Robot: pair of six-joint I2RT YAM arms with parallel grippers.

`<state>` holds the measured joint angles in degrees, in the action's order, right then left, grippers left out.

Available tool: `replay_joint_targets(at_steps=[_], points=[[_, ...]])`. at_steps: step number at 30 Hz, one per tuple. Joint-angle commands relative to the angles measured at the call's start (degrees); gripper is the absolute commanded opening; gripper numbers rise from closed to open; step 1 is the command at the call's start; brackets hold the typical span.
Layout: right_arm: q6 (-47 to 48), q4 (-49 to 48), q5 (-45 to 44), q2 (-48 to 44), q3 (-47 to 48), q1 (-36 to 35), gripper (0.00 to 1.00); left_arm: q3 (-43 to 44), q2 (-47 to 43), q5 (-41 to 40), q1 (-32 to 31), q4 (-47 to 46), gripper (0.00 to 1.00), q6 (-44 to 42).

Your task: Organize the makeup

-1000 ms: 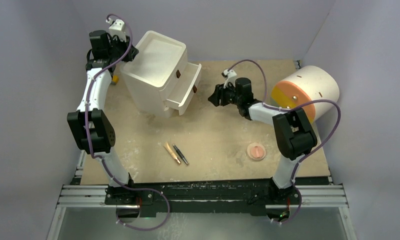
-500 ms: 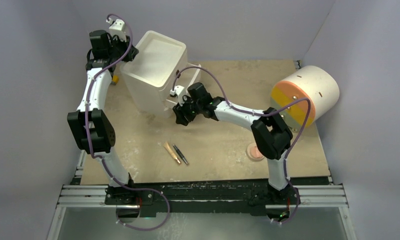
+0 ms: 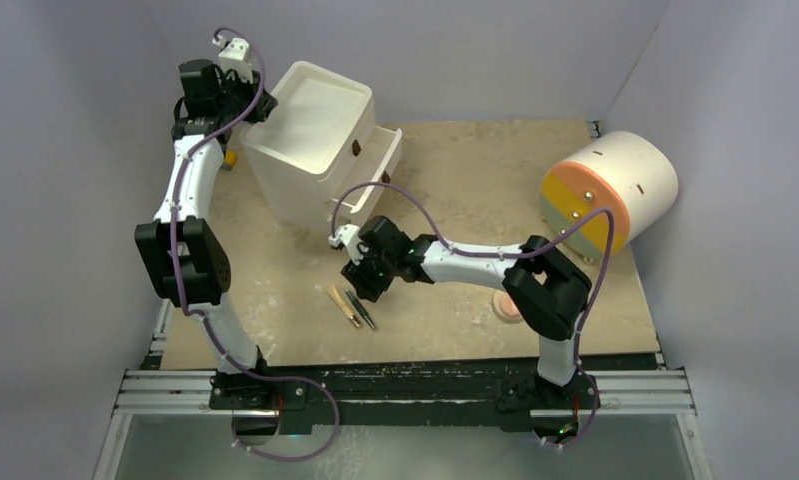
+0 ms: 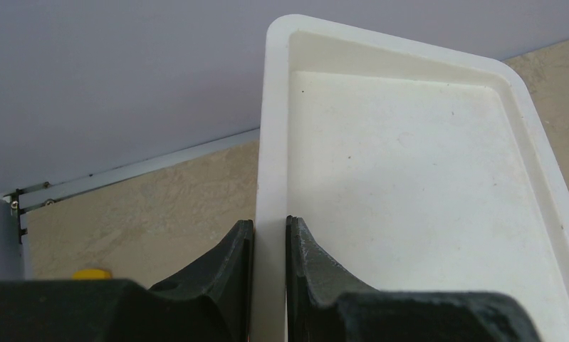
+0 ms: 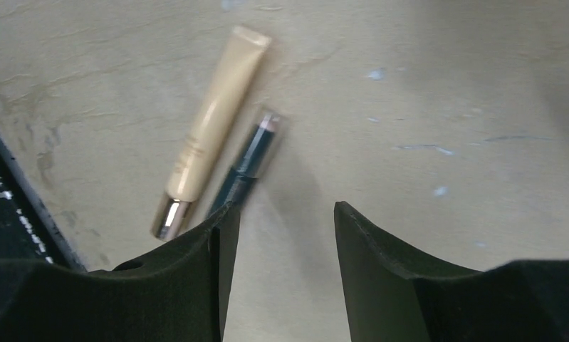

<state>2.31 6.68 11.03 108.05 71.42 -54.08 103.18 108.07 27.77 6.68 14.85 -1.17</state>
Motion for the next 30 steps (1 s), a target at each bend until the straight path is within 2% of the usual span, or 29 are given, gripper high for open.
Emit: replay_joint_targets(at_steps=[1, 15, 30], points=[[-4.0, -4.7, -3.7, -1.4, -0.9, -3.4, 0.55, -2.1, 4.2, -0.3, -2.5, 10.3, 0.00, -0.2], [-5.5, -6.2, -7.7, -1.7, -3.5, -6.1, 0.53, -2.8, 3.6, -1.0, -2.5, 10.5, 0.00, -0.6], [-6.1, -5.6, -6.8, 1.1, -2.3, -7.2, 0.48, -3.0, 3.6, -1.2, -2.5, 10.5, 0.00, -0.7]])
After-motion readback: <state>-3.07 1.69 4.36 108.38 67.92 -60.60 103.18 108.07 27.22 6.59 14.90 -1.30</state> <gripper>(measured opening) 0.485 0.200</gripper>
